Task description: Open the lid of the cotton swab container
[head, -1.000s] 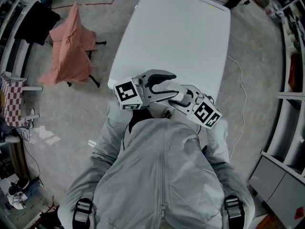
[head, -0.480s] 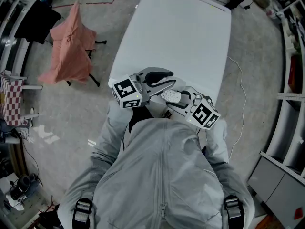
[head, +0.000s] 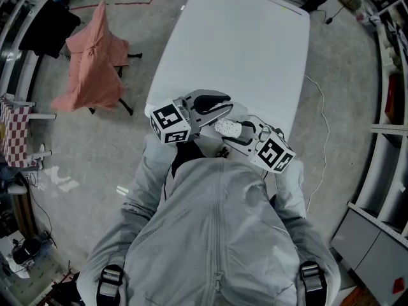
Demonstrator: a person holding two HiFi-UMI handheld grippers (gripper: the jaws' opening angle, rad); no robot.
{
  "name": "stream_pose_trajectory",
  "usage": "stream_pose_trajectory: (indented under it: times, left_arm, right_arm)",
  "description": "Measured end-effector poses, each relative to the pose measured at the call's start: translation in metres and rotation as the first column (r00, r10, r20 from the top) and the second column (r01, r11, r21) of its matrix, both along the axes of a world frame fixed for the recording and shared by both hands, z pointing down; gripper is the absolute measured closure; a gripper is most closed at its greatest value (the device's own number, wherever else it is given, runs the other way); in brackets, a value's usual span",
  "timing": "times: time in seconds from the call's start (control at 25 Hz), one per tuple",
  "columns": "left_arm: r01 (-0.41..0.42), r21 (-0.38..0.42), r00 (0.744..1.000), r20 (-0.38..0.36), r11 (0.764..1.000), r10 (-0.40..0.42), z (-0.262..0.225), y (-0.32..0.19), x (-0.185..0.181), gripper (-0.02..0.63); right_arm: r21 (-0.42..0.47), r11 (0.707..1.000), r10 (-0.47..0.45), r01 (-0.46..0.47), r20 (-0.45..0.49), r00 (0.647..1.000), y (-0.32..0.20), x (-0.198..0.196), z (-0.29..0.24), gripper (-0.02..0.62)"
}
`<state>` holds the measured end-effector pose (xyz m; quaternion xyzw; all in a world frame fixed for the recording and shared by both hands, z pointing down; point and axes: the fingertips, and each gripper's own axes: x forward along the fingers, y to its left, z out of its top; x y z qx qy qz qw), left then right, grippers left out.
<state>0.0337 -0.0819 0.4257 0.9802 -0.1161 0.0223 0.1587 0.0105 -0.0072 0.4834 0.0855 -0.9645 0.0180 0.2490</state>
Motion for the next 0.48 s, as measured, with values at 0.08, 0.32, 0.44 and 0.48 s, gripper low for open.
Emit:
stream_pose_trajectory:
  times: [0.08, 0.32, 0.44, 0.48]
  left_arm:
    - [-0.004, -0.01, 1.0, -0.004, 1.0, 0.004, -0.0005, -0.0005, 0.0002, 0.517]
    - [-0.01, -0.038, 1.0, -0.021, 0.999, 0.009, -0.0002, -0.0016, 0.0002, 0.517]
    - [-0.008, -0.042, 1.0, -0.015, 0.999, 0.008, 0.0016, -0.0021, -0.0031, 0.517]
    - [-0.008, -0.042, 1.0, -0.013, 0.999, 0.007, 0.0025, -0.0023, -0.0041, 0.517]
  right_arm:
    - [0.0, 1.0, 0.002, -0.002, 0.001, 1.0, 0.0, 0.0003, -0.0014, 0.373]
    - [0.026, 1.0, -0.005, 0.005, -0.013, 1.0, -0.0003, 0.0036, -0.0034, 0.374]
    - [0.027, 1.0, -0.008, 0.009, -0.017, 1.0, -0.0004, 0.0003, -0.0034, 0.374]
    - [0.024, 1.0, -0.008, 0.008, -0.015, 1.0, -0.0005, -0.0007, -0.0026, 0.374]
